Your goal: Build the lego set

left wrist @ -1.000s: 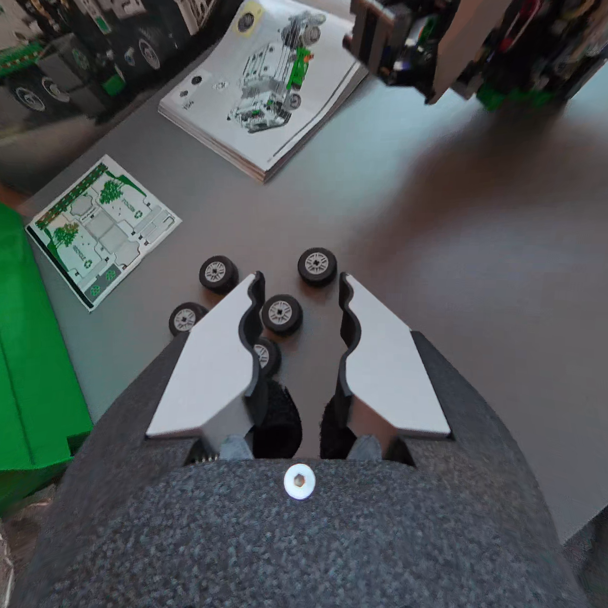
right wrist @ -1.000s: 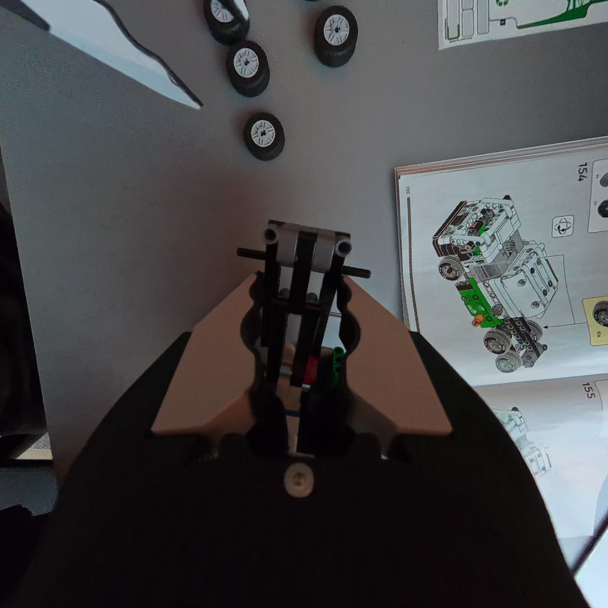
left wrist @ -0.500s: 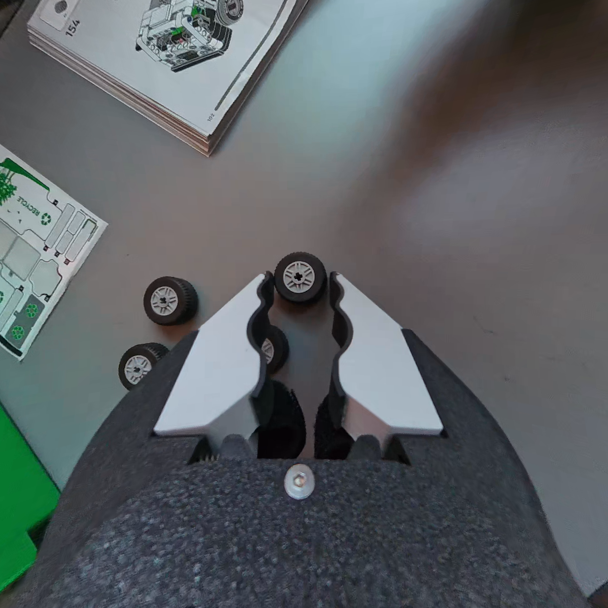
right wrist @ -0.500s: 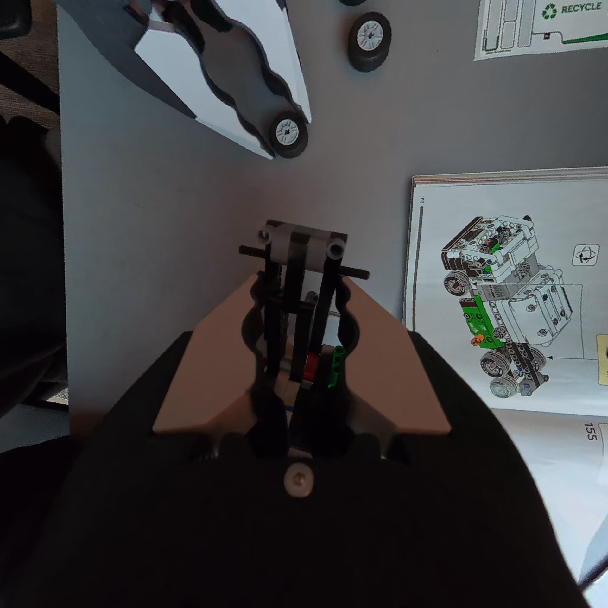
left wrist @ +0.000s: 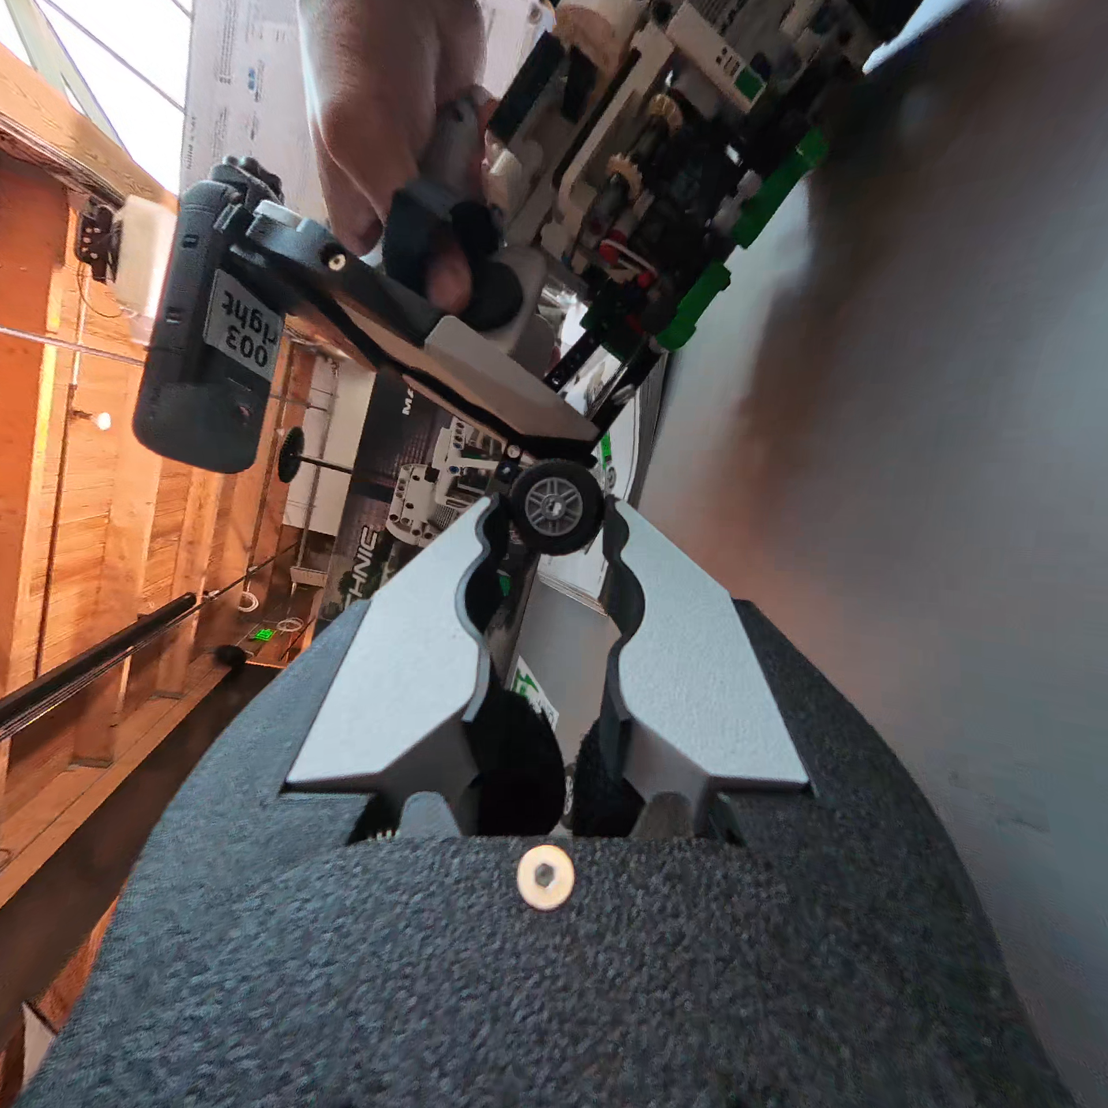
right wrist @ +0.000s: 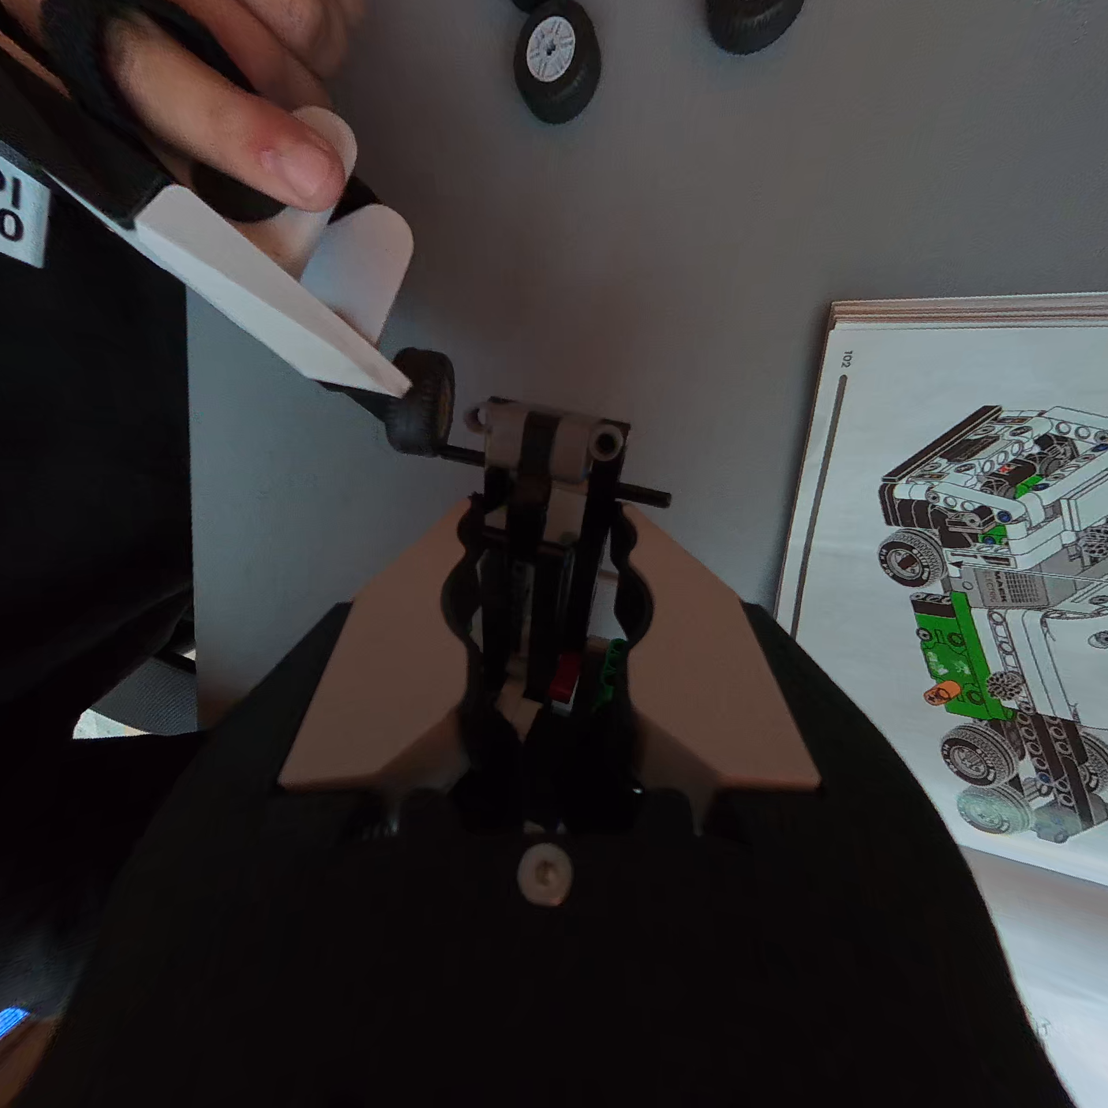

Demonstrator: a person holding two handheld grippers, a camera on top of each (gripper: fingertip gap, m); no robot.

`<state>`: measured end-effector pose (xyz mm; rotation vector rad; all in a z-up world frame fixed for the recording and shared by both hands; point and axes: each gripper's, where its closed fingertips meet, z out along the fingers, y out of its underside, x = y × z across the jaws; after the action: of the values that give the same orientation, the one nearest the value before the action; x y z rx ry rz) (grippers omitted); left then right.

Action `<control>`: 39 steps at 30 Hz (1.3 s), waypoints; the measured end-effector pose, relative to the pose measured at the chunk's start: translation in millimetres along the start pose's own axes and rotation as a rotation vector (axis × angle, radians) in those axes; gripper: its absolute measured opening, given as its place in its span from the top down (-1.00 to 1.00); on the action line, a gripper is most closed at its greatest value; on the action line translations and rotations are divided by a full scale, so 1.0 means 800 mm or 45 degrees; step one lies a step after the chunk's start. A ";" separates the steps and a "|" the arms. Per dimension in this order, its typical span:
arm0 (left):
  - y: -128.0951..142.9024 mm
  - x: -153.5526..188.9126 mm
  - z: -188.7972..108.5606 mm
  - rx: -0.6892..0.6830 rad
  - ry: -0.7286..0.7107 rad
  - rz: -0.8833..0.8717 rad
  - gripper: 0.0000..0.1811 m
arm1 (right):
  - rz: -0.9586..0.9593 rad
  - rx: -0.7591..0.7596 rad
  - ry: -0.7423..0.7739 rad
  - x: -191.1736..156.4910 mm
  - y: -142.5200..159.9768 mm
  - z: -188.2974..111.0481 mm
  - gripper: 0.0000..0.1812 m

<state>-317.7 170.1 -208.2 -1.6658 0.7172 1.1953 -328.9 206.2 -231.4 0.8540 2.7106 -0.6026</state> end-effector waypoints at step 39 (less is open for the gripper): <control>-0.018 0.007 0.024 -0.225 -0.094 -0.331 0.67 | 0.035 -0.029 -0.112 -0.005 0.013 -0.003 0.55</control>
<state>-311.3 193.6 -210.0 -1.7876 0.3435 1.1521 -319.7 212.8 -231.0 0.8377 2.6174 -0.5877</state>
